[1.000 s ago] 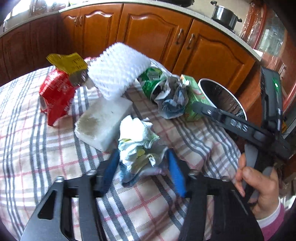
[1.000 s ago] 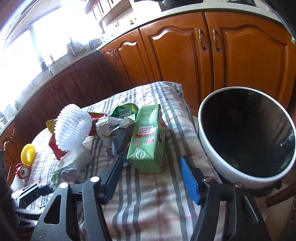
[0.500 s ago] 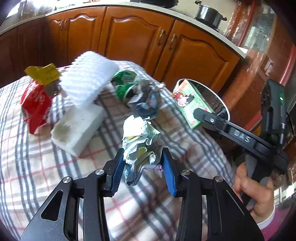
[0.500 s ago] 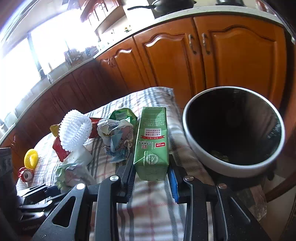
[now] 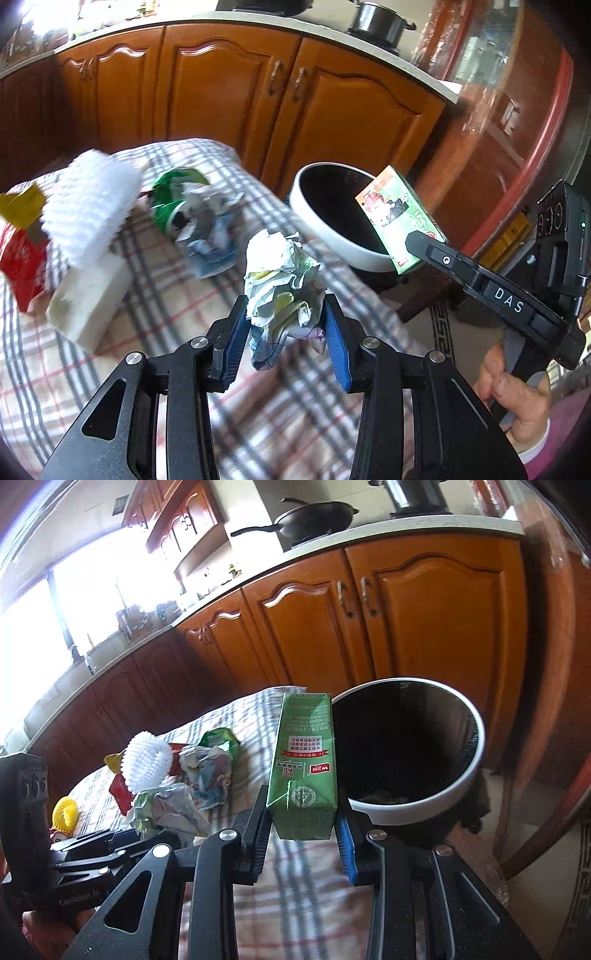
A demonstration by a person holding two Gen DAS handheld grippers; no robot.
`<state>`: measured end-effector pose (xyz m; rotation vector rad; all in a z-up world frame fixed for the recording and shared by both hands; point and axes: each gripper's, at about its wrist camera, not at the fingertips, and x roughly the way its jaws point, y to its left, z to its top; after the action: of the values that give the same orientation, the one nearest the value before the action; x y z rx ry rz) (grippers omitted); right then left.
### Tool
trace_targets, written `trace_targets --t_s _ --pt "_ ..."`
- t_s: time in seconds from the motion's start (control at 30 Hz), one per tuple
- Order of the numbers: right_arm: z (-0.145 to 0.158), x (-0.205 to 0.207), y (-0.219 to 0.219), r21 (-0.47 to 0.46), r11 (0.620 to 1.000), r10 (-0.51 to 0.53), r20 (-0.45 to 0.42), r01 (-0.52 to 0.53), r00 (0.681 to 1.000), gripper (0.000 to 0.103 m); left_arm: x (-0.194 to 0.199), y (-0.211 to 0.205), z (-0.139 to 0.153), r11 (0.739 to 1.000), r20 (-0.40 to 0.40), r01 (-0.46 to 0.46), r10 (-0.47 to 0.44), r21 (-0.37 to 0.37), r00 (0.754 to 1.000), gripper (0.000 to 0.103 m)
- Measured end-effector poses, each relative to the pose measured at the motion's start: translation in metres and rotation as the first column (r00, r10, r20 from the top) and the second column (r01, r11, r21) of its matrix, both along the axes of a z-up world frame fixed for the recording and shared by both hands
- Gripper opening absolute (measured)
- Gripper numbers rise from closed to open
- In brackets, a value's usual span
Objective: Collect trash
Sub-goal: 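Carry the paper in the left tool over the bin while the right tool carries the juice carton there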
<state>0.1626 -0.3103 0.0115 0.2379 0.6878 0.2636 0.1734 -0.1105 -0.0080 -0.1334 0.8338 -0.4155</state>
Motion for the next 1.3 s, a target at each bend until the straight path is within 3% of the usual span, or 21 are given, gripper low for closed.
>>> trace_targets --t_s 0.53,1.3 --pt "0.000 0.009 -0.042 0.002 0.996 -0.093 0.007 0.093 0.996 0.032 0.027 -0.061 0.017 0.993 0.025 0.113 -0.114 0.031 0.993 0.038" --pt "-0.011 0.061 -0.071 -0.070 0.993 -0.099 -0.063 0.095 0.993 0.032 0.110 -0.112 0.008 0.983 -0.050 0.168 -0.165 0.077 0.985 0.038"
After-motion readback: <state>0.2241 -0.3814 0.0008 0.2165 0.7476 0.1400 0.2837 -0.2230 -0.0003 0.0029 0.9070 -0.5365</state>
